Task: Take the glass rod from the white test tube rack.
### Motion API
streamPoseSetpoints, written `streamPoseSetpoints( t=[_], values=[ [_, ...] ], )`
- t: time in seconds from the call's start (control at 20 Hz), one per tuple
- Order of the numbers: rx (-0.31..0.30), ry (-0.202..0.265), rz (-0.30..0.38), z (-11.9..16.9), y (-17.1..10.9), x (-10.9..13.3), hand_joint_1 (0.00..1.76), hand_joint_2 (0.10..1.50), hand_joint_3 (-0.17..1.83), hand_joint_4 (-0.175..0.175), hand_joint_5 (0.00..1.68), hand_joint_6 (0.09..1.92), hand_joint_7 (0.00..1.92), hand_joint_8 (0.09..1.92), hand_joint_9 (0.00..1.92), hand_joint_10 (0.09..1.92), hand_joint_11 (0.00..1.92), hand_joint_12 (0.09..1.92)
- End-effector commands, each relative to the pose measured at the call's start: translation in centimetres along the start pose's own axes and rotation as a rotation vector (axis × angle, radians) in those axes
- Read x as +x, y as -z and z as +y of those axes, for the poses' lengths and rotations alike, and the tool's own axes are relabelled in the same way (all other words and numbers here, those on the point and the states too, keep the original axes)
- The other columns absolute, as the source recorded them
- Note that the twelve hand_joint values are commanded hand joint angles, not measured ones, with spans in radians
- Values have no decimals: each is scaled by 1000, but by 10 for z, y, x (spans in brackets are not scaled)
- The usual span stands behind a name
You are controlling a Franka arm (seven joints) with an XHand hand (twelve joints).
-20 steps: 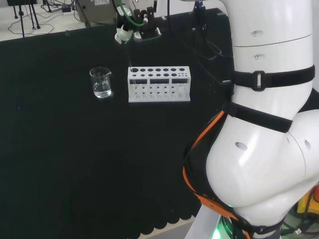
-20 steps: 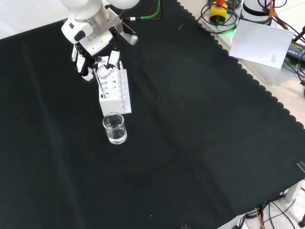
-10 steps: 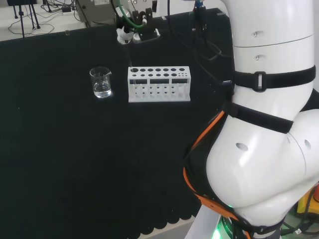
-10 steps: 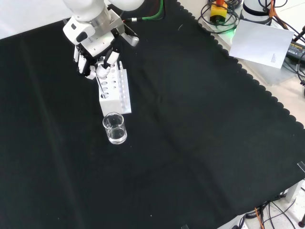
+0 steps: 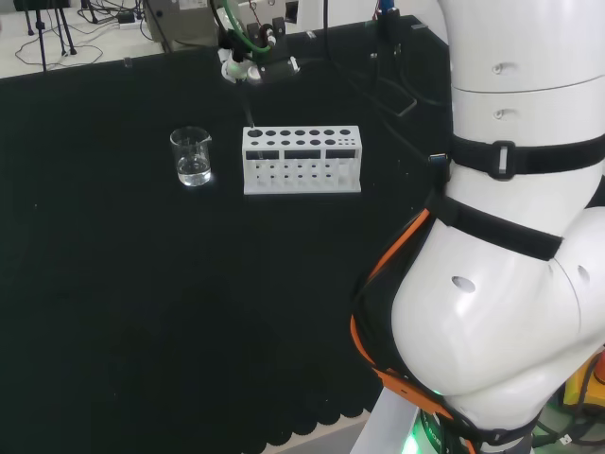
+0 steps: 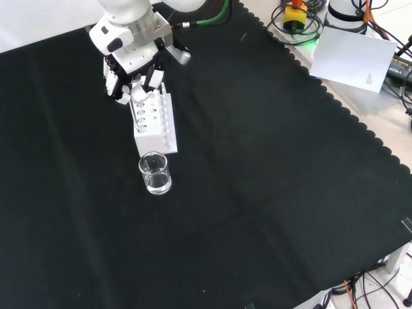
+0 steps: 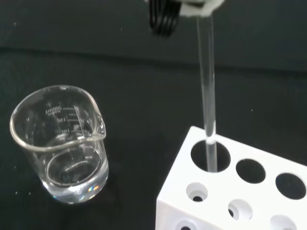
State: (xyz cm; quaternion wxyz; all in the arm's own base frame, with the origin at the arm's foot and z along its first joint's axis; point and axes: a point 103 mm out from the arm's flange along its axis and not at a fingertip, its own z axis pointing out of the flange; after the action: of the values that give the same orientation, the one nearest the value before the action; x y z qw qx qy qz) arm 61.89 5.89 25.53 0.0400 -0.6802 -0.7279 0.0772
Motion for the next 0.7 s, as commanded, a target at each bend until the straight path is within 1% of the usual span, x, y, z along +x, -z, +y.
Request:
streamPoseSetpoints(
  t=[0.05,0.15,0.3,0.5,0.7],
  values=[
    [-125,-60,47,-8,20,2,1292,713,740,-175,1036,882,1136,1188,1567,1015,1202,887],
    [-136,-75,68,-12,26,1,1304,680,747,-175,1095,758,1193,1120,1595,926,1240,831],
    [-145,-89,102,-19,36,1,1314,636,776,-175,1159,656,1249,1041,1638,816,1288,787],
    [-133,-100,97,-29,45,2,1320,615,782,-175,1201,584,1283,984,1672,742,1319,773],
    [-140,-108,109,-43,52,-1,1322,605,787,-175,1220,550,1296,965,1689,716,1329,772]
  ],
)
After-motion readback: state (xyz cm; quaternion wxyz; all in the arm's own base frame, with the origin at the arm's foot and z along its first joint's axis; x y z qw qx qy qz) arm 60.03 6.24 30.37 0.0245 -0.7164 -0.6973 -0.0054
